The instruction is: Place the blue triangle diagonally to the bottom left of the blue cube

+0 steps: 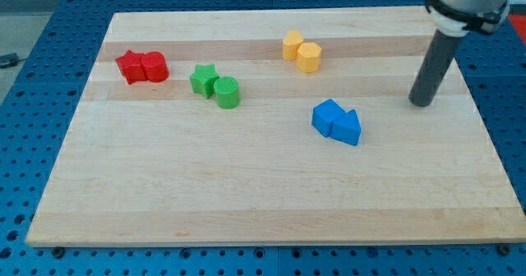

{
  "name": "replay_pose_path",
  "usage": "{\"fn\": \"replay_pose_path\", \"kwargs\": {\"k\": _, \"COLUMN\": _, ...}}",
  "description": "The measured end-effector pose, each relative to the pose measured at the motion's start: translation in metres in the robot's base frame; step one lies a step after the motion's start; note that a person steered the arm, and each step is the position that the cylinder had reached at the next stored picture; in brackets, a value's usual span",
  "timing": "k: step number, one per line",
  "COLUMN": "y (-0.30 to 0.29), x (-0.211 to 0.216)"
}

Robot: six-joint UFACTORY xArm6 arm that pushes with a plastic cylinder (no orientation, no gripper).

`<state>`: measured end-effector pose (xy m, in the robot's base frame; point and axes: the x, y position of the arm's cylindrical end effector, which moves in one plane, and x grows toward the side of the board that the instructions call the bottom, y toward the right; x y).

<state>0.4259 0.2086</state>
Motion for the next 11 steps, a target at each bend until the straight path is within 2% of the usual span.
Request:
{"fn": "replay_pose_path", "kwargs": {"k": 1, "y": -0.023, "x": 0.023}}
{"fn": "replay_pose_path", "kwargs": {"k": 7, "y": -0.213, "x": 0.096}}
{"fn": "replay_pose_path", "kwargs": {"k": 9, "y": -0.251, "x": 0.148}}
{"fn": "replay_pose_path", "kwargs": {"k": 10, "y": -0.284, "x": 0.153}}
{"fn": "replay_pose_path", "kwargs": {"k": 11, "y": -0.283, "x": 0.131}}
